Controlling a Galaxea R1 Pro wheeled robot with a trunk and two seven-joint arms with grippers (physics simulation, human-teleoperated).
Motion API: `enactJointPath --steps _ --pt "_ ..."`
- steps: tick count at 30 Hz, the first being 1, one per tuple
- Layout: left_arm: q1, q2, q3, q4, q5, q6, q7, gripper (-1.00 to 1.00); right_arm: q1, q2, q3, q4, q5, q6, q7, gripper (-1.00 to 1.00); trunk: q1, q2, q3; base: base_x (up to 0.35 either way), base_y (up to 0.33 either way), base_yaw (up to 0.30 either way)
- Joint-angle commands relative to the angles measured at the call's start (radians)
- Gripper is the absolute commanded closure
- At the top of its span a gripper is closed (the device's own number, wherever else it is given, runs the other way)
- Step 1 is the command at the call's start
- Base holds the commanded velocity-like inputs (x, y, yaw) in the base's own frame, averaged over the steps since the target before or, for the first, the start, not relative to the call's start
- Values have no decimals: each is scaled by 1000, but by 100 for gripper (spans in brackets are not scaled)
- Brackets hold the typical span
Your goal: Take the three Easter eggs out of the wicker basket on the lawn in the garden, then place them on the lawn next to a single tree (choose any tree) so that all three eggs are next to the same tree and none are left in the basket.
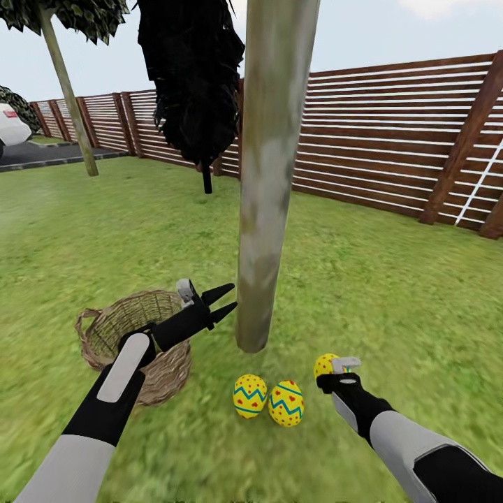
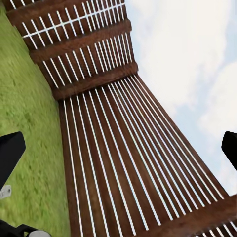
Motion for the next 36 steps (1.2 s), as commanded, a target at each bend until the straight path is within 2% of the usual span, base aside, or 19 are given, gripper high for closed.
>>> enactJointPath --steps 1,7,34,36 --pt "-1 1 -1 1 2 3 -2 -100 0 -1 9 -3 -7 1 -5 100 0 -1 -5 0 0 0" --pt "-1 1 -1 2 1 1 -1 -100 0 -1 16 -10 -4 -49 2 100 3 -2 -28 0 0 0" --pt "-1 1 -1 2 2 3 -1 -100 0 2 21 -15 0 -53 2 100 15 -8 -132 0 0 0" --pt "-1 1 -1 2 1 3 -1 -100 0 2 21 -13 0 -84 2 100 16 -9 -140 0 0 0"
